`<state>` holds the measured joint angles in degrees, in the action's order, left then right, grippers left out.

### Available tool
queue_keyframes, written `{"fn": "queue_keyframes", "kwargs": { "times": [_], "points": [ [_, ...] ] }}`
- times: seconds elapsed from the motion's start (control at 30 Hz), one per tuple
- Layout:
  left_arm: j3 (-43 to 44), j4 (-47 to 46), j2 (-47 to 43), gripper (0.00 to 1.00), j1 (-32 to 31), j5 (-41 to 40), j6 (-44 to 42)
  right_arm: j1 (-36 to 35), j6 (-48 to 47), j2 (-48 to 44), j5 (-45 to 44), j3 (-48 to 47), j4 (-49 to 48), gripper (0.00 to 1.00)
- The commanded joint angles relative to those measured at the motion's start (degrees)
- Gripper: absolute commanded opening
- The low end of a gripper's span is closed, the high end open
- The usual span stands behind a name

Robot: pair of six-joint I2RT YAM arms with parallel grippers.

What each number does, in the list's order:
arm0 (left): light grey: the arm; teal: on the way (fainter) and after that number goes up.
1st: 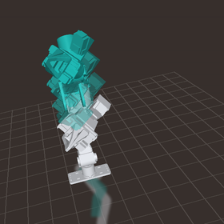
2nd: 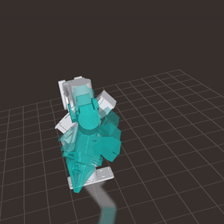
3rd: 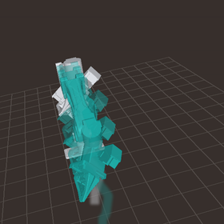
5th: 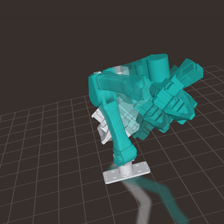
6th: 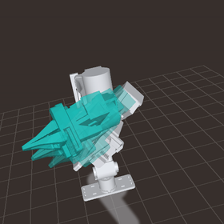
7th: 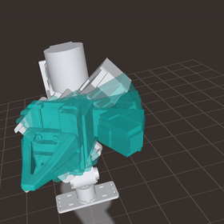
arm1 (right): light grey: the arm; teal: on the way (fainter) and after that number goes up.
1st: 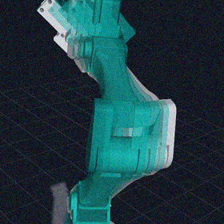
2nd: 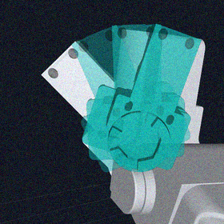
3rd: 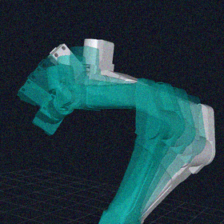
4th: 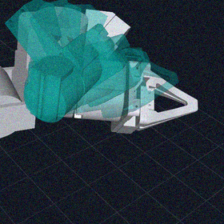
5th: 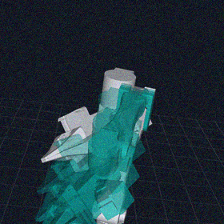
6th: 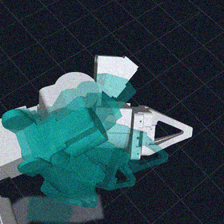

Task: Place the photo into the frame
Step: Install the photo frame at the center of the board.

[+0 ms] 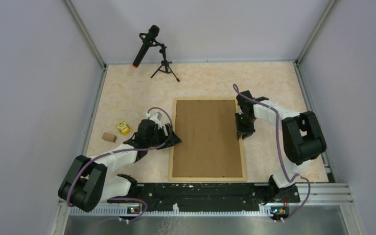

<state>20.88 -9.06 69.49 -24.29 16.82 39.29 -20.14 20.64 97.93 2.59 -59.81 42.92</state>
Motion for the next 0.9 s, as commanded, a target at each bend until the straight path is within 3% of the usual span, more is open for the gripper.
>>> {"fn": "queue_keyframes", "kwargs": {
  "times": [0.0,0.1,0.27,0.37,0.47,0.7,0.87],
  "points": [
    [-1.0,0.3,0.1,0.76,-0.1,0.3,0.0,-1.4,2.4,5.9,-5.1,3.3,-8.1,0.29],
    [-1.1,0.3,0.0,0.76,0.0,0.1,0.0,-1.8,3.2,7.6,-5.2,4.1,-10.4,0.29],
    [-1.2,0.2,0.0,0.76,0.0,0.1,0.0,-1.8,2.7,1.9,4.7,3.5,-8.8,0.37],
    [-1.1,0.1,0.2,0.76,0.1,0.3,0.0,-1.8,2.2,-4.8,2.2,2.4,-2.6,0.52],
    [-1.2,0.0,0.1,0.76,0.1,0.3,0.1,-2.1,3.0,-9.9,-1.3,2.9,3.9,0.55],
    [-1.4,-0.3,0.1,0.76,0.2,0.4,0.4,-9.7,10.7,-18.5,-5.7,11.4,10.4,0.50],
    [-1.3,-0.3,0.2,0.76,0.2,0.6,0.3,-11.2,12.3,-21.6,-5.3,14.1,11.0,0.34]
  ]
}}
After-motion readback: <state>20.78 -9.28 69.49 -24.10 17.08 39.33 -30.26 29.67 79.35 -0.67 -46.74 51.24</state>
